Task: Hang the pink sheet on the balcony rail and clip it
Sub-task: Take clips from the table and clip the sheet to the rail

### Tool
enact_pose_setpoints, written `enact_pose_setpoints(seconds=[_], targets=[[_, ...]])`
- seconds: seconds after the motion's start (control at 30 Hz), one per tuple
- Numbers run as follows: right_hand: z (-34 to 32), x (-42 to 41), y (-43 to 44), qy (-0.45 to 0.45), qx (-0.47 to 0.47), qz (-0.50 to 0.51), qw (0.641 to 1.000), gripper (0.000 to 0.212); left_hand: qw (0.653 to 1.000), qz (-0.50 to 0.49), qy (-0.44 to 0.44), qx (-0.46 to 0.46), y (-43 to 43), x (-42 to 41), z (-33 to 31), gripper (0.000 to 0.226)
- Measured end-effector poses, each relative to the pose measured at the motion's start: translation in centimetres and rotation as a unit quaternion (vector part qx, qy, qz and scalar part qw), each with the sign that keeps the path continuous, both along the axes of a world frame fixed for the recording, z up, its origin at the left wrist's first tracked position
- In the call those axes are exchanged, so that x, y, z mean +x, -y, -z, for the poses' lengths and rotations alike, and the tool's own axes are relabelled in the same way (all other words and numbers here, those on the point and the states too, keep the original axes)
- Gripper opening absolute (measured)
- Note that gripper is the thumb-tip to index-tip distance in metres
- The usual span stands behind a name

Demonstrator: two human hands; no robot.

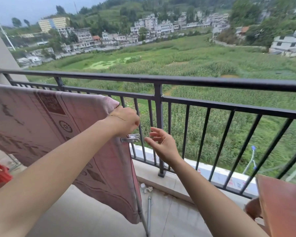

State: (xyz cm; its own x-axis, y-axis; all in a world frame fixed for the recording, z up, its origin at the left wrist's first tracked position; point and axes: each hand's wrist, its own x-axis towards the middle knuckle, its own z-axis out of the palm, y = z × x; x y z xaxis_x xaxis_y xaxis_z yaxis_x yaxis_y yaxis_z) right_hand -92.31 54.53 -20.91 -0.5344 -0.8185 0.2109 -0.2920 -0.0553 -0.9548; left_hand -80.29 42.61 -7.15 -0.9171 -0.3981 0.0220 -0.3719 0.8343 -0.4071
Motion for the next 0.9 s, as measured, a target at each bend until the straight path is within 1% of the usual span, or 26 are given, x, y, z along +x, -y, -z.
enact_pose_setpoints(seconds=[0.03,0.07,0.1,0.13,0.17,0.2,0.27,0.33,0.4,0.47,0.57,0.63,0.7,0.8,0.9], targets=[[0.1,-0.5,-0.5,-0.061,0.002,0.041,0.997,0.051,0.995,0.031,-0.093,-0.005,-0.1,0.0,0.5,0.024],[0.4,-1.1,-1.0,-0.132,0.006,0.087,0.987,0.049,0.98,0.065,-0.184,-0.028,-0.2,-0.1,1.3,0.024],[0.8,-1.7,-1.5,-0.196,0.009,0.128,0.972,0.047,0.959,0.094,-0.263,-0.046,-0.6,-0.3,2.2,0.023],[1.4,-2.3,-2.1,-0.248,0.01,0.157,0.956,0.047,0.938,0.111,-0.324,-0.046,-1.1,-0.6,3.3,0.022],[2.1,-2.8,-2.8,-0.288,0.019,0.174,0.941,0.049,0.927,0.116,-0.354,-0.03,-1.7,-0.9,4.5,0.024],[2.9,-3.4,-3.6,-0.32,0.037,0.186,0.928,0.052,0.927,0.117,-0.357,-0.011,-2.3,-1.4,6.0,0.029],[4.8,-4.5,-5.8,-0.361,0.093,0.205,0.905,0.057,0.936,0.121,-0.331,0.016,-3.7,-2.3,9.3,0.042],[7.1,-5.1,-8.9,-0.376,0.149,0.223,0.887,0.059,0.944,0.123,-0.301,0.049,-5.2,-3.3,12.7,0.05],[9.8,-5.7,-13.1,-0.373,0.209,0.247,0.87,0.061,0.949,0.114,-0.278,0.094,-7.1,-4.8,16.1,0.056],[12.3,-6.1,-18.1,-0.349,0.274,0.28,0.851,0.062,0.952,0.117,-0.241,0.146,-9.7,-6.7,19.1,0.06],[14.9,-5.8,-26.3,-0.277,0.374,0.352,0.812,0.064,0.954,0.156,-0.151,0.206,-14.4,-10.5,23.1,0.064],[16.1,-4.6,-31.9,-0.219,0.418,0.413,0.779,0.064,0.947,0.197,-0.099,0.232,-18.1,-13.1,25.3,0.066],[17.0,-2.9,-37.3,-0.162,0.461,0.461,0.741,0.065,0.935,0.241,-0.052,0.256,-22.5,-15.3,27.0,0.067],[18.4,0.3,-44.8,-0.084,0.518,0.504,0.686,0.066,0.91,0.3,0.003,0.287,-30.2,-17.5,29.1,0.069],[20.4,3.5,-50.9,0.006,0.551,0.532,0.643,0.065,0.881,0.347,0.059,0.317,-37.6,-17.9,31.5,0.069]])
